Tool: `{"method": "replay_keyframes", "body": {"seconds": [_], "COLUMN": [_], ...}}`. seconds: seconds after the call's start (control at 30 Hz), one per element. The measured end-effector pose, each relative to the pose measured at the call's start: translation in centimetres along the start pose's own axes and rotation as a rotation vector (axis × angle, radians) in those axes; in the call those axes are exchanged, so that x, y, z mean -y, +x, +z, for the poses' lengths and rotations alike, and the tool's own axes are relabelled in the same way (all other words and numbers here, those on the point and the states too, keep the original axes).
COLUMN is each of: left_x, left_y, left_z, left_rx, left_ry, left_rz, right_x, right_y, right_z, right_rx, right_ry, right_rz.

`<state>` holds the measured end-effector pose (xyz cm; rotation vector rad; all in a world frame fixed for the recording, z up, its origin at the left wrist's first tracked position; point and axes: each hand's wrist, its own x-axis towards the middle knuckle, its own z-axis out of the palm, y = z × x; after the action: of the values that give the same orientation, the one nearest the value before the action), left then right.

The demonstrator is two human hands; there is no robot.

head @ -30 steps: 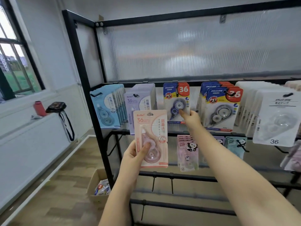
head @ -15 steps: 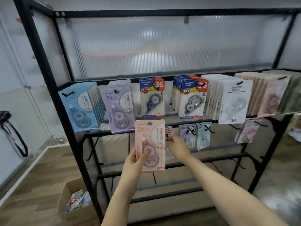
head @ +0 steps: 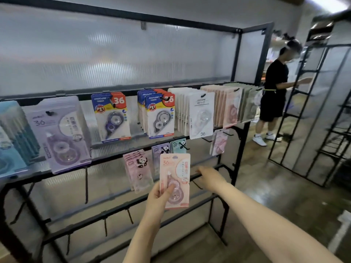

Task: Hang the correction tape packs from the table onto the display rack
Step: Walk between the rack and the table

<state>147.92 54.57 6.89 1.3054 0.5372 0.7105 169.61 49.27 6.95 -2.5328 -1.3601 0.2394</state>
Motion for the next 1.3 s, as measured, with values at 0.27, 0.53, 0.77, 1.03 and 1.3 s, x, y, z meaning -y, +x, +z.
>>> {"method": "replay_keyframes", "body": {"seconds": [0.27, 0.53, 0.77, 1.03, 1.3], "left_x": [2.3, 6.9, 9.8, 10.8, 12.6], "left_y": [5.0, 9.2, 12.6, 18.0, 23.1], "left_z": [11.9, 21.6, 23.1, 22.3, 21.2], "left_rx": [0.103, 0.046, -0.101, -0.21, -0.275], "left_ry": [-0.012, 0.015, 0.019, 0.003, -0.025], "left_rz": [0.007, 0.01, -0.025, -0.078, -0.039], "right_x": [-11.7, -22.0, -24.8, -24.6, -24.8], "right_y": [2.3, 5.2, 7.7, 11.5, 15.4], "right_z": [-5.7, -6.7, -4.2, -1.7, 0.4], "right_rx": [-0.036, 0.005, 0.088, 0.128, 0.198], "right_ry": [-0.042, -0.098, -0.049, -0.007, -0.022], "right_rz": [0.027, -0.005, -0.117, -0.165, -0.142]}}
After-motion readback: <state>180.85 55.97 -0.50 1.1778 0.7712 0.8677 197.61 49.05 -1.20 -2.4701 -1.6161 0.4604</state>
